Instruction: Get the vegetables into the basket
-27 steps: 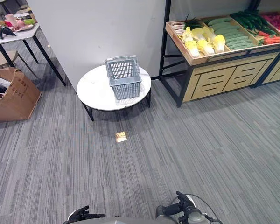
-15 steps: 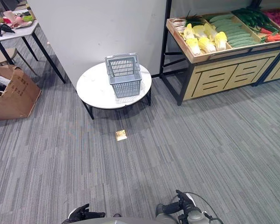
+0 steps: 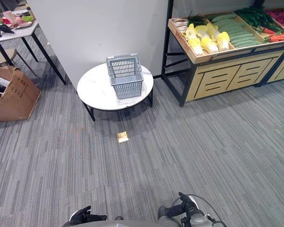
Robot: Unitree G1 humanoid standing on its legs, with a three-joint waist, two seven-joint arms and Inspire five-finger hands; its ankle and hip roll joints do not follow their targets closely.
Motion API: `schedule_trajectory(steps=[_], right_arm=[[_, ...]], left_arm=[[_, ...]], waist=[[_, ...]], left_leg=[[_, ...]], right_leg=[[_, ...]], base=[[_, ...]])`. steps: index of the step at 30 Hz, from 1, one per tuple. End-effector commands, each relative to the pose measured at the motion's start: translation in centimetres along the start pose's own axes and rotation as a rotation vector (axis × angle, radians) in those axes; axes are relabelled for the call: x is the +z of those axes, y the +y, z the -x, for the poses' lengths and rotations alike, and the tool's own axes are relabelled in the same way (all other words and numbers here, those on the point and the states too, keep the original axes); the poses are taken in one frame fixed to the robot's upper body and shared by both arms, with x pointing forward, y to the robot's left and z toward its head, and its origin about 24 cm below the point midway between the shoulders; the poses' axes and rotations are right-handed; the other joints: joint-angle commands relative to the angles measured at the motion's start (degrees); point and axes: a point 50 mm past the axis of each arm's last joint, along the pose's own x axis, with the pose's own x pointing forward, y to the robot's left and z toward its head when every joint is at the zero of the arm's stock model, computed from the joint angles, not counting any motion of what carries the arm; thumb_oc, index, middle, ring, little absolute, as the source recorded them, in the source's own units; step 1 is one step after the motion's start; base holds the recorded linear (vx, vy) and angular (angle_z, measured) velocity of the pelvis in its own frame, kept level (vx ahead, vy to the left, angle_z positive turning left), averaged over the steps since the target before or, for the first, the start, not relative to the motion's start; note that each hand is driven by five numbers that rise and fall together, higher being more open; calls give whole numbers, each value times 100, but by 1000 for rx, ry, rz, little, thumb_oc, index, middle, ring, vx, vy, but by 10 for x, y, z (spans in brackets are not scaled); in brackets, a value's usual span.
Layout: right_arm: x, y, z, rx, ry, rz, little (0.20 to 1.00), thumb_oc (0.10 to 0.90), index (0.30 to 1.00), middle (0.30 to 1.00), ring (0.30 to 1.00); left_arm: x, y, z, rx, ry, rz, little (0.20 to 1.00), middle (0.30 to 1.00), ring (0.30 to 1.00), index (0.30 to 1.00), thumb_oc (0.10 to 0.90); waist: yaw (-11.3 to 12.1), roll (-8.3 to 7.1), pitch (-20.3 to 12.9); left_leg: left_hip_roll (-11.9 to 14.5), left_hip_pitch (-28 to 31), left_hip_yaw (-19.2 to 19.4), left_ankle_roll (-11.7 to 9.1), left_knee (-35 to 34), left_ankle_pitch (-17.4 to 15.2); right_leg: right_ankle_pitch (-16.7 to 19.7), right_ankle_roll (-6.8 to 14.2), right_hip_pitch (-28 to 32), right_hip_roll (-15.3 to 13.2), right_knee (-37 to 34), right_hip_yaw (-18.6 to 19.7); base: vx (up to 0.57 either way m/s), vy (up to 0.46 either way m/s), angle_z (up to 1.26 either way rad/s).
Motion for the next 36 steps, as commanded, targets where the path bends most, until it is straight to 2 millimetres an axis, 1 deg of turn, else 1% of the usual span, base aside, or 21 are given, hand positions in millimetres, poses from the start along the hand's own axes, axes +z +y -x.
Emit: schedule_trajectory(steps=[1,3,4,8,10,13,15,16,19,20,21,23,24,25,26,28,30,32,33,35,36], right_arm=[[-18,-8,2,-24,95,75,1000,900,1000,1000,1000],[-15,-9,2,-29,88,86,1000,900,1000,1000,1000],[-9,-10,1,-32,69,96,1000,900,1000,1000,1000],[-6,-10,0,-29,64,114,1000,900,1000,1000,1000],[-2,-12,-1,-36,50,141,1000,900,1000,1000,1000],[9,-20,-2,-57,9,151,1000,900,1000,1000,1000],[13,-24,-3,-65,-3,156,1000,900,1000,1000,1000],[13,-24,-3,-65,-3,156,1000,900,1000,1000,1000],[15,-28,-2,-78,-6,165,1000,900,1000,1000,1000],[13,-34,-1,-98,-3,160,1000,900,1000,1000,1000],[11,-37,-1,-110,1,155,1000,900,1000,1000,1000],[8,-44,0,-132,14,149,1000,900,1000,1000,1000],[7,-48,1,-152,21,128,1000,900,1000,1000,1000],[5,-49,1,-155,27,121,1000,900,1000,1000,1000],[3,-49,2,-157,32,121,1000,900,1000,1000,1000],[0,-50,2,-162,41,123,1000,900,1000,1000,1000],[-1,-52,3,-166,43,129,1000,900,1000,1000,1000],[0,-51,3,-163,44,140,1000,900,1000,1000,1000],[-1,-50,2,-156,46,145,1000,900,1000,1000,1000],[-6,-46,3,-145,63,144,1000,900,1000,1000,1000],[-8,-44,3,-141,69,136,1000,900,1000,1000,1000]], left_arm=[[0,9,-1,27,20,-111,1000,1000,1000,1000,900],[2,8,-1,27,18,-109,1000,1000,1000,1000,900],[3,9,-1,32,12,-104,1000,1000,1000,1000,900],[6,9,-2,31,6,-105,1000,1000,1000,1000,900],[11,9,-2,33,-12,-111,1000,1000,1000,1000,900],[21,11,-3,40,-43,-110,1000,1000,1000,1000,900],[24,11,-4,41,-51,-105,1000,1000,1000,1000,900],[24,11,-4,41,-51,-105,1000,1000,1000,1000,900],[30,11,-4,43,-70,-94,1000,1000,1000,1000,900],[34,5,-4,27,-87,-68,1000,1000,1000,1000,900],[37,3,-4,18,-95,-60,1000,1000,1000,1000,900],[40,2,-4,18,-104,-28,1000,1000,1000,1000,900],[46,5,-5,25,-123,-12,1000,1000,1000,1000,900],[47,4,-5,25,-128,-12,1000,1000,1000,1000,900],[46,4,-5,23,-130,-18,1000,1000,1000,1000,900],[44,3,-4,22,-123,-27,1000,1000,1000,1000,900],[43,2,-4,21,-129,-40,1000,1000,1000,1000,900],[45,4,-4,27,-140,-43,1000,1000,1000,1000,900],[44,5,-4,25,-136,-40,1000,1000,1000,1000,900],[43,4,-4,20,-132,-41,1000,1000,1000,1000,900],[46,5,-4,26,-140,-41,1000,1000,1000,1000,900]], waist=[[-88,-265,164],[-88,-269,175],[-83,-276,203],[-83,-271,252],[-83,-259,302],[-95,-214,460],[-106,-185,524],[-106,-185,523],[-120,-147,631],[-137,-121,724],[-133,-123,770],[-71,-121,851],[-46,-141,877],[-50,-133,857],[-46,-137,833],[-17,-112,798],[33,-72,780],[95,-61,742],[113,-67,700],[111,-143,623],[95,-206,600]], left_leg=[[193,-28,-90,-147,7,-202],[198,-32,-85,-140,7,-202],[203,-49,-90,-138,7,-184],[228,-89,-107,-147,7,-155],[241,-134,-128,-156,7,-123],[313,-301,-165,-168,100,-69],[338,-448,-185,-184,241,-63],[338,-449,-185,-184,241,-63],[392,-606,-266,-230,443,-34],[418,-845,-380,-302,893,29],[372,-964,-462,-336,1152,68],[176,-1079,-796,-346,1333,155],[79,-1294,-991,-299,1098,167],[105,-1334,-1001,-270,924,165],[158,-1406,-994,-253,755,237],[266,-1641,-918,-284,439,517],[335,-1758,-825,-340,148,774],[318,-1744,-801,-361,131,780],[293,-1645,-784,-315,126,686],[240,-1532,-646,-241,181,600],[165,-1506,-560,-154,258,497]], right_leg=[[-314,592,157,-436,2,267],[-319,580,141,-429,2,289],[-315,568,130,-420,2,307],[-324,538,104,-399,2,291],[-331,512,84,-383,18,268],[-502,430,-230,-332,437,329],[-562,379,-414,-297,631,352],[-562,379,-415,-297,632,352],[-660,282,-514,-218,774,349],[-759,171,-466,-168,775,266],[-786,133,-429,-164,779,240],[-796,112,-365,-162,738,258],[-799,152,-294,-217,661,233],[-797,174,-265,-228,628,228],[-799,202,-239,-242,596,246],[-846,253,-132,-260,537,266],[-909,299,20,-253,488,332],[-971,356,164,-265,477,453],[-1012,382,198,-266,488,545],[-1013,481,279,-404,548,608],[-978,559,273,-511,625,668]], base=[[0,0,0],[0,0,0],[0,0,0],[23,-38,-1],[5,-49,1],[-39,-75,2],[-26,-69,3],[-5,-80,4],[32,-180,6],[66,-242,24],[85,-236,42],[73,-75,43],[95,-17,23],[127,17,15],[137,62,9],[168,106,9],[195,153,3],[213,189,-11],[219,237,-30],[201,267,-80],[170,270,-89]])
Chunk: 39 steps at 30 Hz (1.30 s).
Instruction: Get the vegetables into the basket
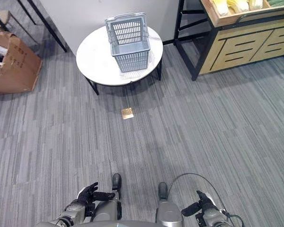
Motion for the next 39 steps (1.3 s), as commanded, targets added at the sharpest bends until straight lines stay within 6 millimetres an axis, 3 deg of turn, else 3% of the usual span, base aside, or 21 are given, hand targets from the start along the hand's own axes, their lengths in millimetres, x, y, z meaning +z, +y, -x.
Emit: schedule_trajectory(steps=[1,2,3,4,5,9,11,14,17,19,23,27,30,32,36,39], right_arm=[[-8,18,3,49,6,33,1000,900,1000,1000,1000],[-6,22,3,59,-1,30,1000,900,1000,1000,1000],[-4,25,3,72,-9,29,1000,900,1000,1000,1000],[-6,25,4,68,-6,41,1000,900,1000,1000,1000],[-2,27,3,72,-13,51,1000,900,1000,1000,1000],[11,41,3,88,-54,70,1000,900,1000,1000,1000],[15,43,3,87,-68,77,1000,900,1000,1000,1000],[23,44,2,83,-97,94,1000,900,1000,1000,1000],[29,41,2,73,-116,96,1000,900,1000,1000,1000],[34,38,1,62,-126,91,1000,900,1000,1000,1000],[36,36,0,59,-129,108,1000,900,1000,1000,1000],[37,34,1,65,-144,124,1000,900,1000,1000,1000],[35,29,0,62,-141,133,1000,900,1000,1000,1000],[34,22,0,51,-145,139,1000,900,1000,1000,1000],[32,16,0,33,-147,119,1000,900,1000,1000,1000],[27,6,-1,1,-127,74,1000,900,1000,1000,1000]], left_arm=[[-13,23,3,71,20,-54,1000,1000,1000,1000,900],[-11,29,3,91,11,-47,1000,1000,1000,1000,900],[-10,50,3,150,31,-38,1000,1000,1000,1000,900],[12,42,2,162,-81,76,1000,1000,1000,1000,900],[14,37,0,141,-85,-16,1000,1000,1000,1000,900],[11,40,0,199,-65,-25,1000,1000,1000,1000,900],[14,41,0,209,-73,-20,1000,1000,1000,1000,900],[18,43,0,216,-91,-22,1000,1000,1000,1000,900],[20,44,0,209,-93,-61,1000,1000,1000,1000,900],[19,40,-1,189,-80,-71,1000,1000,1000,1000,900],[10,37,0,175,-48,-72,1000,1000,1000,1000,900],[-1,30,1,135,-23,-78,1000,1000,1000,1000,900],[-7,25,2,105,-2,-58,1000,1000,1000,1000,900],[-10,26,3,106,4,-38,1000,1000,1000,1000,900],[-8,26,2,112,-8,-19,1000,1000,1000,1000,900],[-9,27,2,118,9,-40,1000,1000,1000,1000,900]], waist=[[92,-481,-248],[113,-554,-279],[119,-609,-302],[161,-631,-311],[173,-665,-298],[208,-839,-289],[226,-858,-266],[243,-783,-130],[184,-746,-52],[116,-734,77],[12,-771,147],[-89,-767,134],[-66,-717,54],[-118,-591,19],[-129,-485,4],[-156,-433,63]], left_leg=[[-253,-314,225,174,318,-178],[-307,-292,317,242,383,-271],[-343,-273,405,279,414,-338],[-408,-288,452,350,496,-423],[-439,-299,481,386,529,-451],[-626,-220,533,553,532,-625],[-664,-157,557,608,496,-668],[-733,107,614,745,441,-832],[-762,383,659,766,333,-927],[-785,546,565,726,355,-1057],[-829,787,403,672,481,-1314],[-853,1055,206,599,591,-1546],[-816,1111,77,504,730,-1660],[-631,1103,-71,339,783,-1571],[-440,1010,-203,163,949,-1285],[-383,675,-311,-61,1584,-747]], right_leg=[[-659,696,364,-646,662,214],[-583,770,306,-723,739,289],[-494,819,258,-787,785,340],[-364,886,204,-862,847,362],[-277,904,130,-896,917,374],[253,1010,-104,-1011,1339,487],[406,998,-200,-1033,1530,453],[707,934,-581,-1058,2390,49],[670,858,-982,-1006,2294,-209],[496,855,-1119,-962,1672,-366],[693,968,-1330,-1024,837,-438],[811,1008,-1510,-909,681,-177],[698,913,-1438,-834,750,-283],[453,747,-1456,-684,949,-408],[218,599,-1415,-567,1078,-589],[11,382,-1263,-442,1057,-661]], base=[[153,289,-48],[130,250,-15],[114,260,-12],[82,239,-20],[72,232,-32],[69,183,-20],[61,167,-13],[96,209,-11],[159,130,-9],[209,-14,-1],[221,-74,13],[269,-142,38],[171,-178,38],[180,-281,27],[133,-232,26],[150,-280,20]])
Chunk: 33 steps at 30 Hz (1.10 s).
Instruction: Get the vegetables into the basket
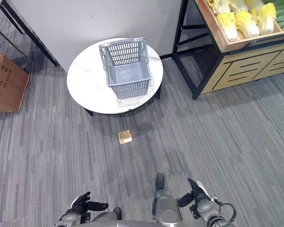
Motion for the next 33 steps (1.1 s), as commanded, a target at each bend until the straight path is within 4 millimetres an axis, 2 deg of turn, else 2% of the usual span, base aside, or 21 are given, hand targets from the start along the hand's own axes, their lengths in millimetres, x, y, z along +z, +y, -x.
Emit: schedule_trajectory(steps=[1,2,3,4,5,7,8,10,12,13,14,15,18,20,27,28,29,30,31,32,33], right_arm=[[-22,-2,5,-21,71,-26,1000,900,1000,1000,1000],[-22,-2,5,-21,71,-26,1000,900,1000,1000,1000],[-34,-3,8,-33,109,-46,1000,900,1000,1000,1000],[-34,-3,8,-33,109,-46,1000,900,1000,1000,1000],[-40,-3,9,-42,134,-59,1000,900,1000,1000,1000],[-43,-1,10,-39,143,-57,1000,900,1000,1000,1000],[-45,1,11,-38,148,-54,1000,900,1000,1000,1000],[-42,3,10,-41,141,-57,1000,900,1000,1000,1000],[-42,4,10,-36,139,-61,1000,900,1000,1000,1000],[-42,7,11,-27,140,-61,1000,900,1000,1000,1000],[-47,16,13,-2,159,-58,1000,900,1000,1000,1000],[-47,16,13,-2,159,-58,1000,900,1000,1000,1000],[-44,20,12,18,153,-57,1000,900,1000,1000,1000],[-43,21,12,25,154,-53,1000,900,1000,1000,1000],[-27,25,8,44,109,-49,1000,900,1000,1000,1000],[-26,28,8,50,107,-49,1000,900,1000,1000,1000],[-26,28,8,50,107,-49,1000,900,1000,1000,1000],[-24,30,8,56,101,-53,1000,900,1000,1000,1000],[-24,32,8,58,98,-52,1000,900,1000,1000,1000],[-21,32,7,55,85,-55,1000,900,1000,1000,1000],[-18,34,7,60,76,-62,1000,900,1000,1000,1000]], left_arm=[[4,13,-2,35,-14,-35,1000,1000,1000,1000,900],[4,13,-2,35,-14,-35,1000,1000,1000,1000,900],[8,13,-2,46,-24,-13,1000,1000,1000,1000,900],[8,13,-2,46,-24,-13,1000,1000,1000,1000,900],[12,13,-3,51,-41,-4,1000,1000,1000,1000,900],[13,13,-3,56,-50,-6,1000,1000,1000,1000,900],[14,12,-2,57,-59,-2,1000,1000,1000,1000,900],[16,11,-2,58,-70,-5,1000,1000,1000,1000,900],[14,11,-2,51,-67,-2,1000,1000,1000,1000,900],[11,10,-1,44,-58,1,1000,1000,1000,1000,900],[7,12,-1,38,-45,-28,1000,1000,1000,1000,900],[7,12,-1,38,-45,-28,1000,1000,1000,1000,900],[13,13,-2,33,-66,-57,1000,1000,1000,1000,900],[14,14,-2,31,-71,-67,1000,1000,1000,1000,900],[20,25,-4,60,-83,-66,1000,1000,1000,1000,900],[19,30,-4,77,-74,-52,1000,1000,1000,1000,900],[19,30,-4,77,-74,-52,1000,1000,1000,1000,900],[19,33,-4,86,-73,-42,1000,1000,1000,1000,900],[19,35,-4,93,-72,-38,1000,1000,1000,1000,900],[17,37,-4,104,-62,-29,1000,1000,1000,1000,900],[16,38,-4,106,-55,-8,1000,1000,1000,1000,900]], waist=[[-75,-176,107],[-80,-174,105],[-82,-219,193],[-83,-218,198],[-36,-250,230],[3,-266,217],[58,-233,187],[156,-171,157],[208,-176,99],[217,-204,43],[202,-316,-26],[205,-318,-24],[216,-478,-40],[236,-505,-48],[284,-627,-121],[298,-620,-131],[300,-621,-130],[281,-529,-83],[282,-496,-75],[248,-474,-67],[241,-486,-59]], left_leg=[[-239,-394,17,163,452,357],[-237,-405,11,162,467,350],[-263,-724,147,157,1008,566],[-261,-724,145,157,1015,562],[-346,-1023,178,235,695,423],[-321,-1216,259,325,57,245],[-181,-1363,249,337,-452,433],[-3,-1594,235,247,-968,972],[27,-1634,183,221,-1006,1062],[37,-1526,261,260,-1014,971],[-78,-1411,467,371,-923,834],[-79,-1409,471,372,-921,831],[-267,-1457,666,553,-486,433],[-316,-1483,690,596,-359,335],[-687,-1321,833,913,-299,-55],[-717,-1197,828,990,-437,-47],[-718,-1193,830,990,-442,-45],[-710,-1061,797,1051,-621,24],[-718,-955,823,1069,-717,36],[-716,-669,834,1065,-914,25],[-678,-534,786,1004,-963,-2]], right_leg=[[-499,634,-119,-412,627,326],[-500,634,-122,-412,628,321],[-635,499,155,-385,535,292],[-635,499,161,-384,534,290],[-679,540,324,-401,429,285],[-744,620,476,-401,326,311],[-802,646,560,-361,306,362],[-898,677,774,-286,243,469],[-998,716,982,-279,216,633],[-1053,737,1054,-274,226,734],[-991,872,1124,-449,309,872],[-991,873,1125,-450,310,876],[-839,1037,1066,-686,412,1050],[-777,1070,1033,-740,435,1092],[172,1276,817,-1045,784,1298],[351,1274,710,-1066,1112,1229],[351,1274,710,-1066,1114,1231],[364,1222,502,-935,1714,1200],[330,1213,463,-931,1893,1080],[265,1180,285,-928,1893,839],[9,1163,182,-912,1289,648]], base=[[85,-139,26],[162,-213,30],[119,-147,26],[209,-198,13],[145,-66,2],[245,-3,15],[303,99,8],[321,141,-27],[325,169,-54],[468,352,-101],[364,300,-95],[310,320,-88],[146,203,-41],[92,131,-15],[137,246,0],[74,141,7],[70,210,8],[47,167,8],[134,219,12],[215,49,-4],[194,-8,2]])
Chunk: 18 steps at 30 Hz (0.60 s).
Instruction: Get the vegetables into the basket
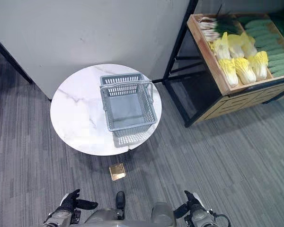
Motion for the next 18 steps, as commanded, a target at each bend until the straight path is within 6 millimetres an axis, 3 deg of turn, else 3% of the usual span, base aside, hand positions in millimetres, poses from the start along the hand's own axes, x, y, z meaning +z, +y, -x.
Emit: schedule_trajectory(steps=[1,3,5,7,11,12,13,16,18], right_arm=[[12,6,-1,19,-51,-9,1000,900,1000,1000,1000],[23,10,-1,36,-96,0,1000,900,1000,1000,1000],[23,11,-1,50,-101,36,1000,900,1000,1000,1000],[13,7,0,45,-74,57,1000,900,1000,1000,1000],[2,-4,0,3,-37,40,1000,900,1000,1000,1000],[-6,-10,1,-24,-16,25,1000,900,1000,1000,1000],[-6,-10,1,-24,-16,25,1000,900,1000,1000,1000],[-11,-18,2,-55,3,16,1000,900,1000,1000,1000],[-11,-22,2,-67,4,35,1000,900,1000,1000,1000]], left_arm=[[13,5,-2,28,-56,60,1000,1000,1000,1000,900],[10,5,-2,33,-41,110,1000,1000,1000,1000,900],[5,3,-1,31,-25,117,1000,1000,1000,1000,900],[-5,-1,2,27,7,133,1000,1000,1000,1000,900],[-7,-11,3,6,9,121,1000,1000,1000,1000,900],[-5,-14,3,-1,2,100,1000,1000,1000,1000,900],[-5,-14,3,-1,2,100,1000,1000,1000,1000,900],[1,-17,3,-9,-20,70,1000,1000,1000,1000,900],[-4,-13,3,6,-8,60,1000,1000,1000,1000,900]], waist=[[-46,-80,165],[-79,-160,248],[-124,-174,306],[-82,-149,231],[-100,0,106],[-155,43,66],[-158,44,66],[-222,80,45],[-178,75,-55]], left_leg=[[358,-223,59,-803,358,-360],[360,-146,-20,-905,584,-550],[329,-62,-158,-978,772,-697],[392,18,-277,-1091,813,-736],[618,-26,-352,-1314,592,-469],[749,-75,-189,-1425,484,-291],[749,-74,-193,-1426,482,-290],[861,-113,277,-1480,298,-59],[842,1,222,-1454,127,-81]], right_leg=[[1349,338,156,-180,-2073,-33],[1528,449,-51,-309,-2843,-160],[1509,466,-118,-228,-2895,125],[1386,349,54,-130,-3034,-47],[1218,238,360,6,-3280,-448],[1183,211,532,16,-3451,-725],[1184,210,536,17,-3455,-730],[1183,211,653,7,-3581,-935],[1208,204,698,100,-3668,-888]], base=[[160,-130,-2],[152,-205,24],[145,-252,43],[101,-328,73],[22,-268,49],[-4,-247,58],[-24,-158,75],[-8,-56,67],[59,-83,27]])
